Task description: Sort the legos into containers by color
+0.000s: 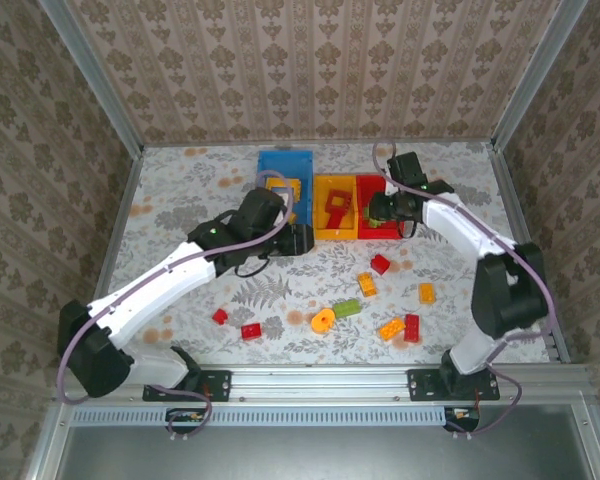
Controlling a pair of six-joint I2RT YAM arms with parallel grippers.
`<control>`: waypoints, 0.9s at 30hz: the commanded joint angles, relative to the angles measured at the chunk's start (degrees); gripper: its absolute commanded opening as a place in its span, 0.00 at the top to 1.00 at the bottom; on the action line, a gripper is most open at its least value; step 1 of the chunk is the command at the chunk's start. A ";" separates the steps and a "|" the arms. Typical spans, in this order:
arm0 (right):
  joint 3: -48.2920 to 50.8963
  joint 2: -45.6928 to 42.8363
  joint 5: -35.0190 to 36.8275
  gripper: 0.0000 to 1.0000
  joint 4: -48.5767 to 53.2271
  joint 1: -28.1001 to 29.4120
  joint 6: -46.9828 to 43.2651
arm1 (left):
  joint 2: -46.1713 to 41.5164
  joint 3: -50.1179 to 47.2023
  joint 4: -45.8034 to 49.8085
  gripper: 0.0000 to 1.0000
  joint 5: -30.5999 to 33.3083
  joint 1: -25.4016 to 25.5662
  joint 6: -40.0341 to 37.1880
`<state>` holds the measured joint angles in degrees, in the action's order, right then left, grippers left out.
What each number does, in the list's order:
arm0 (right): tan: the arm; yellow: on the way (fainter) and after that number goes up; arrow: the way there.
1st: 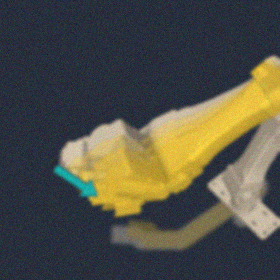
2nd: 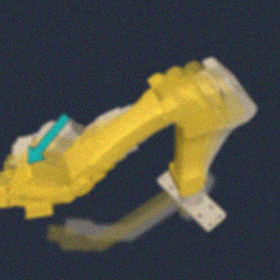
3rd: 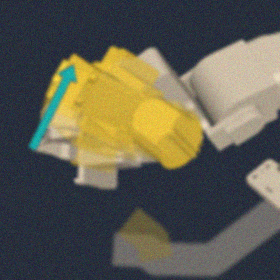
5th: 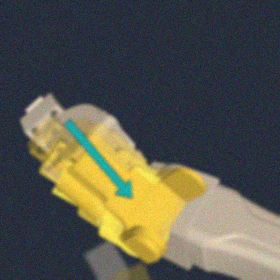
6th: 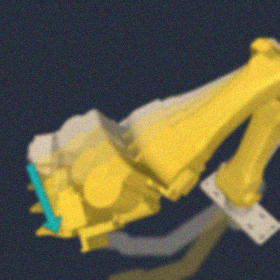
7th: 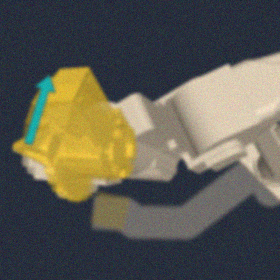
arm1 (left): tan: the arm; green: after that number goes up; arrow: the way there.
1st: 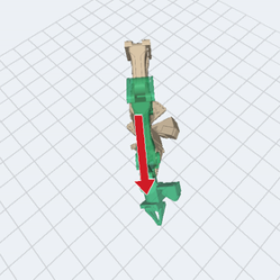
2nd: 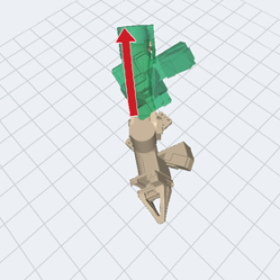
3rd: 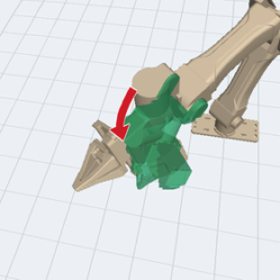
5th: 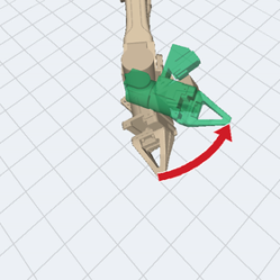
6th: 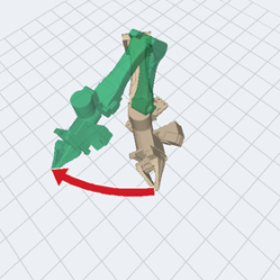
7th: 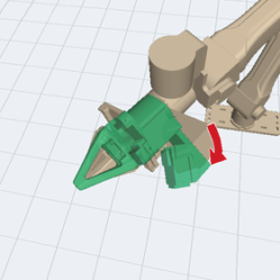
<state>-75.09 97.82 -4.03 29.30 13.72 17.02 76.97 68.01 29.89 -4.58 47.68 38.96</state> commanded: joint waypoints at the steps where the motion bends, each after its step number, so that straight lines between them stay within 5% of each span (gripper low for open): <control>1: -7.41 7.27 -2.29 0.74 0.26 -2.03 3.68 | 3.02 3.90 -0.36 0.44 0.05 1.83 -4.34; 8: -19.70 19.14 -1.07 0.63 6.97 -3.42 5.58 | 5.74 5.05 3.32 0.44 3.86 2.97 -5.65; 15: -20.67 17.91 -1.24 0.42 7.26 -2.87 5.36 | 6.54 4.15 5.23 0.42 4.04 3.15 -6.60; 21: -15.98 8.81 -0.94 0.43 4.86 -1.65 2.73 | 8.10 3.65 8.98 0.40 2.24 3.48 -9.59; 27: 5.25 -11.05 -4.92 0.39 -8.10 0.58 1.24 | 9.51 1.92 11.87 0.36 -5.53 9.07 -19.83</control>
<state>-76.62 94.54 -6.07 27.14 13.26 19.51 85.38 70.83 38.26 -5.28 53.28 26.89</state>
